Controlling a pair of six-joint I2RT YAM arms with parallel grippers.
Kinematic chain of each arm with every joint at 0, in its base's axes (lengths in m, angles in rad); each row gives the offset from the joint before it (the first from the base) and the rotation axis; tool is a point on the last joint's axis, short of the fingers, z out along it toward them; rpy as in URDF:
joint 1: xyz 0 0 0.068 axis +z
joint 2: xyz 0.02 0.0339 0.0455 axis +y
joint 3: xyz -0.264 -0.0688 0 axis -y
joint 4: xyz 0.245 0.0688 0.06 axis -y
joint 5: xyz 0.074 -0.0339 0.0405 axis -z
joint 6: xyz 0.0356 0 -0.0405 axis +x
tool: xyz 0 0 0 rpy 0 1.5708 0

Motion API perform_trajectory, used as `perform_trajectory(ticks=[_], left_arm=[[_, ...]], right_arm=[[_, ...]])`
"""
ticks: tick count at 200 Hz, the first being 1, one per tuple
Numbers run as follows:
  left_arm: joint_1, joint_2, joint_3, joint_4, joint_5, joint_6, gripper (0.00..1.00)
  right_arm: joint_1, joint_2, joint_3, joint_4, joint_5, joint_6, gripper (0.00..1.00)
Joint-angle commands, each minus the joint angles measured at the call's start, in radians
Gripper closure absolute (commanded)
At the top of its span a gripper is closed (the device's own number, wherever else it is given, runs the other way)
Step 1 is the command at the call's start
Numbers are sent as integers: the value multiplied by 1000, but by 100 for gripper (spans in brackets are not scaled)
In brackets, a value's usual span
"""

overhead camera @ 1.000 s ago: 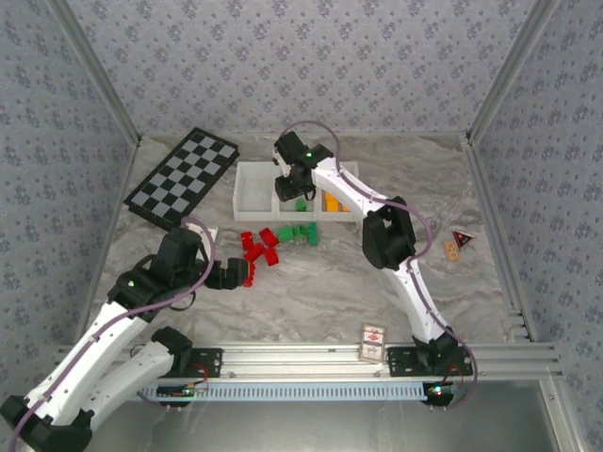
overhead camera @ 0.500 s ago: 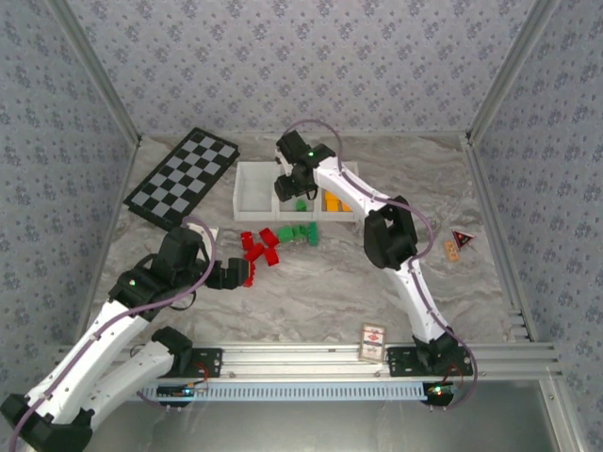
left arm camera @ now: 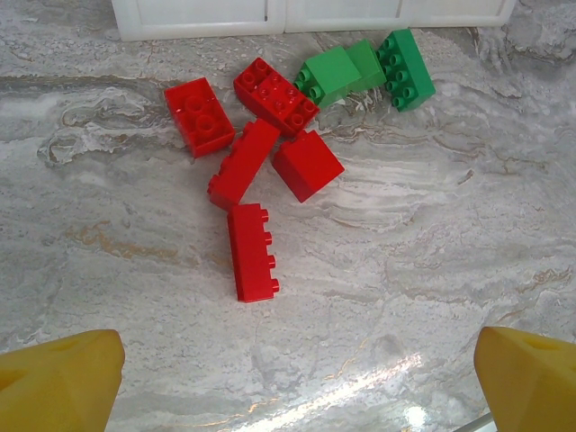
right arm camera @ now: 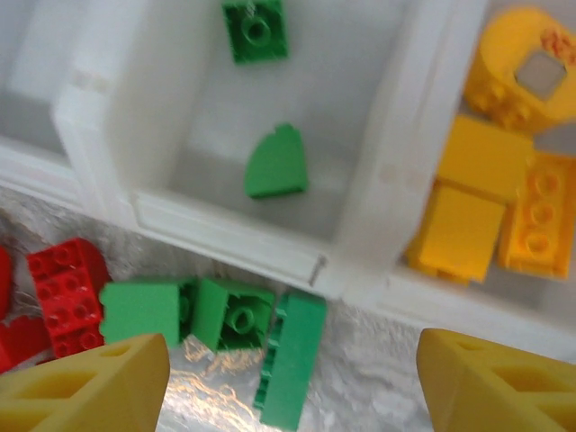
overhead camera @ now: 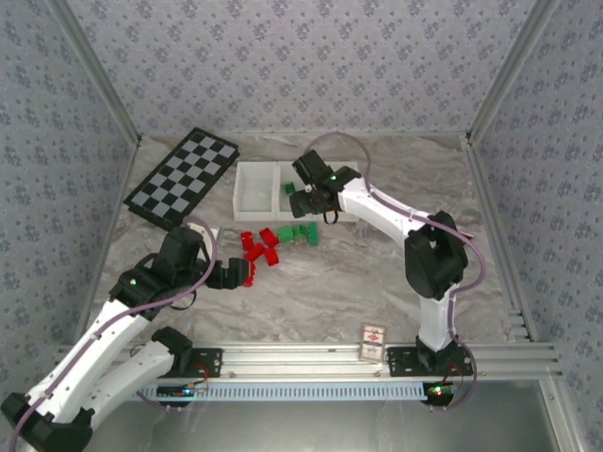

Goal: Sort the legos into containers by color
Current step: Pick up the lego from the center of the table.

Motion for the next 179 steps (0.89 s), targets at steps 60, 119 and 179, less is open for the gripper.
perform_trajectory(ticks=[60,119,179], left_arm=[[-6,-4,-8,19,9,-1,0],[-7,-4,-9,19,8,-1,0],[-7,-2,-9,18,6,-1,0]], right_arm=[[30,-32,-175,86,66,153,32],[40,12,-189,110,48,174,35],[48,46,-188,112,28,185,38]])
